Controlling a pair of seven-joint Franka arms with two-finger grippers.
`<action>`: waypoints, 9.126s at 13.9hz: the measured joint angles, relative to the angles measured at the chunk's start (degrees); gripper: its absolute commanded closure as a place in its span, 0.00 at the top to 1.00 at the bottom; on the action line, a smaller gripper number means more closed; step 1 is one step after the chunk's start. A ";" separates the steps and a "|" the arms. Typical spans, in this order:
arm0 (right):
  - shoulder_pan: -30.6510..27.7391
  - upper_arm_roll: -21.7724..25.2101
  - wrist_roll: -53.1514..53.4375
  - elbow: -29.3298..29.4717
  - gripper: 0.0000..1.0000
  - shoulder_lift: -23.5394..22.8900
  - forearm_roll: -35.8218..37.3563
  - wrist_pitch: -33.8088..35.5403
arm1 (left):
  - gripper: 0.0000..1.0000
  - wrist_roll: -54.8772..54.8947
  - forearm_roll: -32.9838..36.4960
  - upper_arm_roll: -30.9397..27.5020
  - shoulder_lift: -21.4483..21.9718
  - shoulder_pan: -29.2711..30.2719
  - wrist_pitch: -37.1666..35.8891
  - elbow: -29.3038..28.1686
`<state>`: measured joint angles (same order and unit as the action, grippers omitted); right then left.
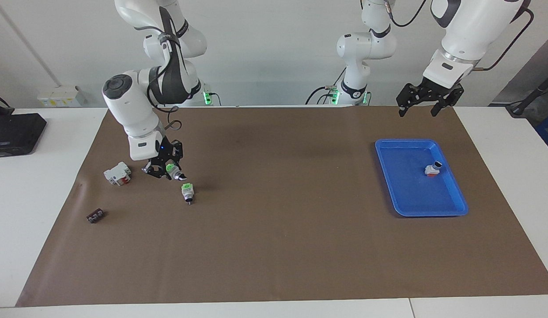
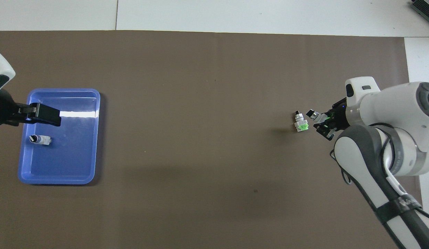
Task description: Turn and place switch with both arms
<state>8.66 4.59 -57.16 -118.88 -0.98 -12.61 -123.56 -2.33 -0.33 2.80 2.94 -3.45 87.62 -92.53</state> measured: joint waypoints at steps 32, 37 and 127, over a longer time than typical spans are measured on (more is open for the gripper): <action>35.82 -1.22 -26.11 4.65 0.00 -3.88 -53.67 -34.66 | 0.44 -52.91 -28.12 1.83 0.98 -4.95 11.61 -3.88; 36.17 -1.20 -25.88 4.69 0.00 -3.90 -53.67 -35.19 | 0.43 -76.95 -23.84 2.04 0.83 -9.77 15.62 -3.89; 38.57 -1.47 -23.99 4.02 0.00 -4.20 -53.68 -37.28 | 0.00 -111.87 -34.79 1.12 -7.58 -8.12 3.97 -2.41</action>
<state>47.22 3.12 -81.16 -114.86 -5.18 -66.29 -160.84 -114.20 -35.13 3.92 -4.64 -11.58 91.59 -94.94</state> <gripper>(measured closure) 0.590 0.903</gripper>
